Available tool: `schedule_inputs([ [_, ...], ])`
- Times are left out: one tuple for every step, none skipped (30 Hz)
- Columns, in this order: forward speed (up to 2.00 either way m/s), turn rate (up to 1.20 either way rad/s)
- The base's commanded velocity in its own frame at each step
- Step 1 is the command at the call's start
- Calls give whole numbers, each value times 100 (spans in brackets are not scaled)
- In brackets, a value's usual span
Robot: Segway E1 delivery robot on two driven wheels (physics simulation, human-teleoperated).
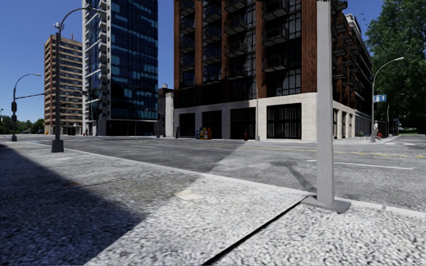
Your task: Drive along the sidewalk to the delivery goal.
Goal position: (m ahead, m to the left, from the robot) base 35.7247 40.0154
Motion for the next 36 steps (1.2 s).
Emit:
schedule_inputs([
  [191,58],
  [191,58],
  [191,58],
  [191,58],
  [191,58],
  [192,58],
  [192,58],
  [192,58],
  [192,58],
  [193,58],
  [194,58],
  [195,58],
  [197,58],
  [197,58],
  [199,58],
  [199,58],
  [199,58],
  [199,58],
  [200,58],
  [200,58],
  [200,58],
  [200,58],
  [200,58],
  [200,58],
  [200,58],
  [200,58],
  [200,58],
  [200,58],
  [200,58],
  [200,58],
  [200,58],
  [200,58],
  [200,58],
  [200,58],
  [200,58],
  [200,58],
])
